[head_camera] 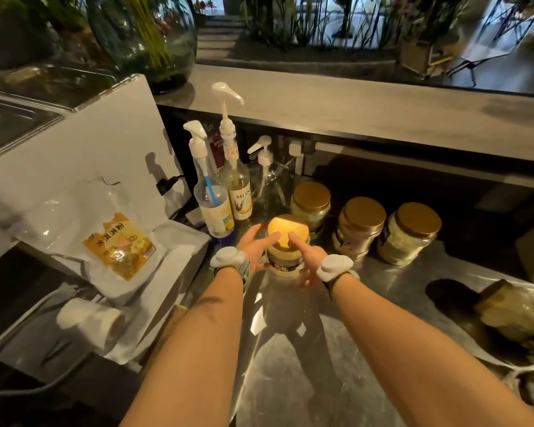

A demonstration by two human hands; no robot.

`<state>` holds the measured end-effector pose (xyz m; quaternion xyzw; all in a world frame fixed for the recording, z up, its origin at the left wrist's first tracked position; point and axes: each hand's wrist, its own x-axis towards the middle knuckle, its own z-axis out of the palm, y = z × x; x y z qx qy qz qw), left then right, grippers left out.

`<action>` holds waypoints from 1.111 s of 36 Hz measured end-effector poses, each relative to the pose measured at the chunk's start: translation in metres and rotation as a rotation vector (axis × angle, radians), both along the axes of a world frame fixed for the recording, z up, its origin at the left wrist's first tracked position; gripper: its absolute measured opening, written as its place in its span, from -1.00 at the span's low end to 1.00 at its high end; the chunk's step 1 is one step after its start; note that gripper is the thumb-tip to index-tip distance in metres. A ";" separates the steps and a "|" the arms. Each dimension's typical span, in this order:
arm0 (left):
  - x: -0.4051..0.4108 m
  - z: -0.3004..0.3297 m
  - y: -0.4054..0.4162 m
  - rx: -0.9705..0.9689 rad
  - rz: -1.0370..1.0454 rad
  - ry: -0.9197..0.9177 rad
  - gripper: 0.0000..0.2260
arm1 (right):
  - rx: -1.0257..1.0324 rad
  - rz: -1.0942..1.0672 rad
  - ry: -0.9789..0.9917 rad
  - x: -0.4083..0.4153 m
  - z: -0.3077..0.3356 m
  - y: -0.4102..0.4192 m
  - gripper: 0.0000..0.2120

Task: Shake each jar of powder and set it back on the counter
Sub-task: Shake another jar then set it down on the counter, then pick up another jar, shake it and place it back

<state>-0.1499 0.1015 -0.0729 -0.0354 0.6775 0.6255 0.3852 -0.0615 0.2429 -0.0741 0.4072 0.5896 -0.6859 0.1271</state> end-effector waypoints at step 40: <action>0.255 0.014 0.190 -0.315 -0.777 0.081 -0.51 | 0.108 -0.498 -0.057 0.314 0.006 0.130 -0.58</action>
